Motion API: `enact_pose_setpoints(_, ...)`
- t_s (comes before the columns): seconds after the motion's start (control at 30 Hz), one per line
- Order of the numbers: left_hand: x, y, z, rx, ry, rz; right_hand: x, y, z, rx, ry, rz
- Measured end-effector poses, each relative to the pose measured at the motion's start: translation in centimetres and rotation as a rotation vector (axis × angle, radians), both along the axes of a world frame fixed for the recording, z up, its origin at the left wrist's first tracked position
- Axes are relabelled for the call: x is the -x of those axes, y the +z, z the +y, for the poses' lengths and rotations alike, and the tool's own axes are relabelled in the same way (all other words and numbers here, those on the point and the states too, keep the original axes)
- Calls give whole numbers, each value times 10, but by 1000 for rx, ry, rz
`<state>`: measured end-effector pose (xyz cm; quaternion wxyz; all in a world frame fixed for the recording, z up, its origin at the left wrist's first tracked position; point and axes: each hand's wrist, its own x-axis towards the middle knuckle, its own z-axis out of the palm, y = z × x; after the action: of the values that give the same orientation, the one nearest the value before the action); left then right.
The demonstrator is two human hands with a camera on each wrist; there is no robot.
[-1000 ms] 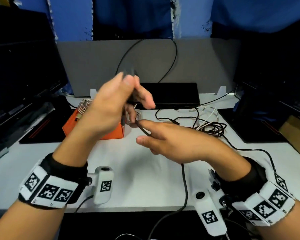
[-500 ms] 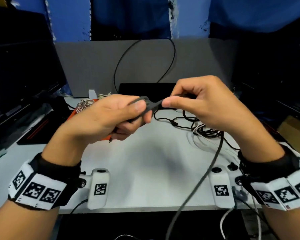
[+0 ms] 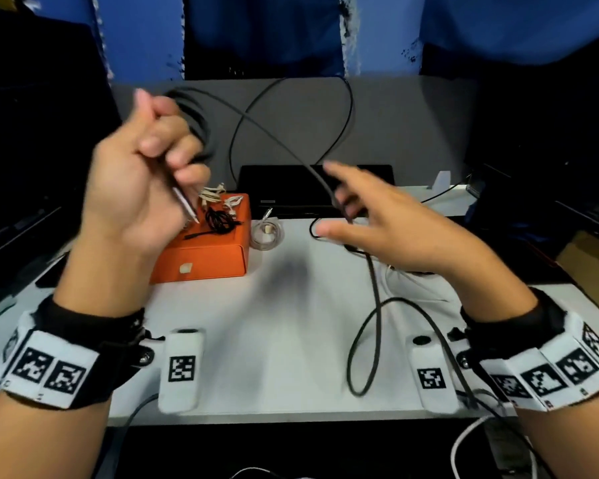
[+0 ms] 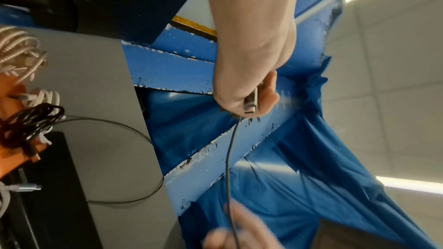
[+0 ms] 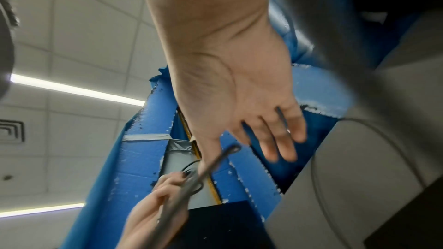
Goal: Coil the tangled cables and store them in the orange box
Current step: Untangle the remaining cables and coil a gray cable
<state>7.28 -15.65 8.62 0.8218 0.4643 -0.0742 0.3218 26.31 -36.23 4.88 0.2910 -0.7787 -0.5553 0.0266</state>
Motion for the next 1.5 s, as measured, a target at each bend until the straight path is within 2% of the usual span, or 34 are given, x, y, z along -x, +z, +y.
enact_pose_setpoints(0.07,-9,-5,-24,-147,23,134,19,4,2,-288,49,21)
enact_pose_setpoints(0.13,-16,-11,-46,-263,-26,216,35,6,3,-417,104,25)
enact_pose_setpoints(0.23,-19,-21,-70,-358,-157,248,50,0,5,-439,152,139)
enact_pose_setpoints(0.37,-19,-25,-80,-259,-346,222,58,-2,7,-569,192,348)
enact_pose_setpoints(0.5,-22,-29,-75,-177,-569,210,62,1,5,-564,223,490)
enact_pose_setpoints(0.57,-21,-29,-74,-198,-677,200,64,3,4,-543,279,557)
enact_pose_setpoints(0.67,-17,-28,-70,-345,-662,176,70,4,2,-537,421,601)
enact_pose_setpoints(0.73,-13,-25,-68,-366,-645,130,73,4,3,-561,448,592)
enact_pose_setpoints(0.8,-12,-22,-68,-290,-654,80,71,3,5,-598,397,563)
enact_pose_setpoints(0.87,-11,-17,-63,-105,-688,4,66,2,8,-572,339,538)
enact_pose_setpoints(0.93,-7,-11,-54,72,-692,-90,61,-2,11,-434,291,494)
enact_pose_setpoints(0.97,-7,-8,-52,104,-657,-124,60,-5,11,-329,278,475)
enact_pose_setpoints(1.0,-9,-9,-50,79,-576,-135,59,-8,12,-214,281,464)
enact_pose_setpoints(1.03,-11,-10,-51,-20,-422,-93,59,-10,11,-102,301,454)
enact_pose_setpoints(1.07,-13,-11,-52,-178,-189,-2,61,-12,11,-3,336,455)
enact_pose_setpoints(1.13,-18,-17,-54,-569,269,195,62,-11,9,124,403,495)
enact_pose_setpoints(1.17,-21,-21,-54,-802,406,276,62,-10,7,137,419,509)
enact_pose_setpoints(1.23,-22,-26,-49,-1233,526,434,58,-2,1,78,410,486)
enact_pose_setpoints(1.27,-20,-27,-47,-1349,522,500,55,2,-3,24,396,466)
enact_pose_setpoints(1.3,-17,-25,-46,-1364,472,533,53,7,-6,-41,379,452)
enact_pose_setpoints(1.4,-9,-19,-53,-1123,121,485,47,19,-11,-273,332,444)
enact_pose_setpoints(1.5,-7,-20,-54,-954,-83,407,43,18,-8,-477,236,375)
